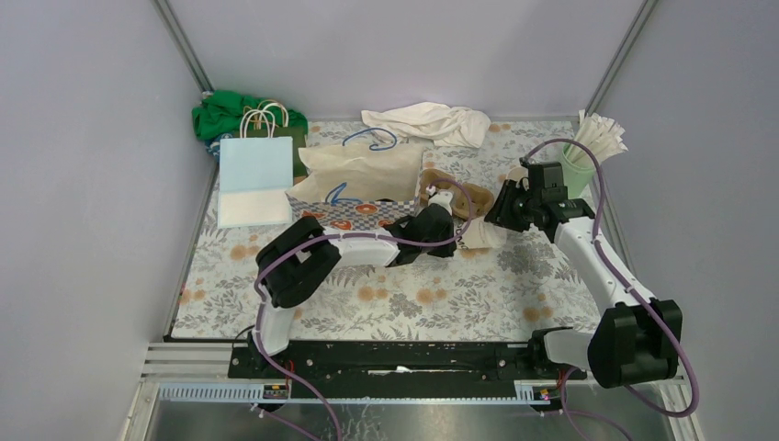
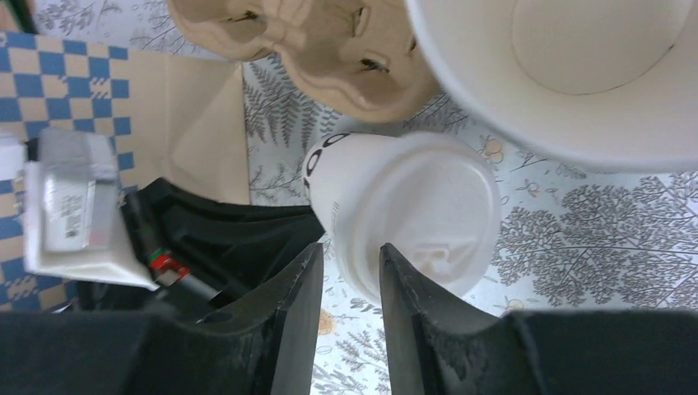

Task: Pack the takeout coffee
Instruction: Adjust the coffee cup at the center of the board.

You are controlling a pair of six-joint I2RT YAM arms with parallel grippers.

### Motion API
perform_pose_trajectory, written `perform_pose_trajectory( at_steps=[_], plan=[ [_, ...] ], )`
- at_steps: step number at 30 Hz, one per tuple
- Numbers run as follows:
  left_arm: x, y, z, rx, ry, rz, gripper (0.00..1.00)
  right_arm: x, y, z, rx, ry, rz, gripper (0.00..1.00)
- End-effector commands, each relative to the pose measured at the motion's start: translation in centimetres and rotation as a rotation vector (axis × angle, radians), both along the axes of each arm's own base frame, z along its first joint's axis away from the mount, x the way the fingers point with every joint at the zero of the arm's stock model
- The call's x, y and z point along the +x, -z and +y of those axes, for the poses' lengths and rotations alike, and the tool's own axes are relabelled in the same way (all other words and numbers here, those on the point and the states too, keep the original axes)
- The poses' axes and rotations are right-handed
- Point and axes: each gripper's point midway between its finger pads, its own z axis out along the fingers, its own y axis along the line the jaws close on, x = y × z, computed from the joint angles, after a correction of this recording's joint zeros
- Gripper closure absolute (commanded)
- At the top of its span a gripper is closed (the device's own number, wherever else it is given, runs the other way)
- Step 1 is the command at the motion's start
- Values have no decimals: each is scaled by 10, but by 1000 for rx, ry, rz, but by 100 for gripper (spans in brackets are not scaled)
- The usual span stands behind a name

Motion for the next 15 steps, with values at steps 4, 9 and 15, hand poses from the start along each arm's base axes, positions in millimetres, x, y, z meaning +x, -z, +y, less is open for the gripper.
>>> perform_pose_trajectory(
  at_steps=[4, 9, 15],
  plan=[
    [7, -13, -18, -54, 22, -28, 89, -13, -28, 26, 87, -77, -7, 62],
    [7, -10, -19, -51, 26, -24, 89, -15, -16, 34, 46, -94, 35, 62],
    [2, -29, -10, -56, 37, -62, 81, -11, -28, -8, -120, 76, -30, 38]
  ],
)
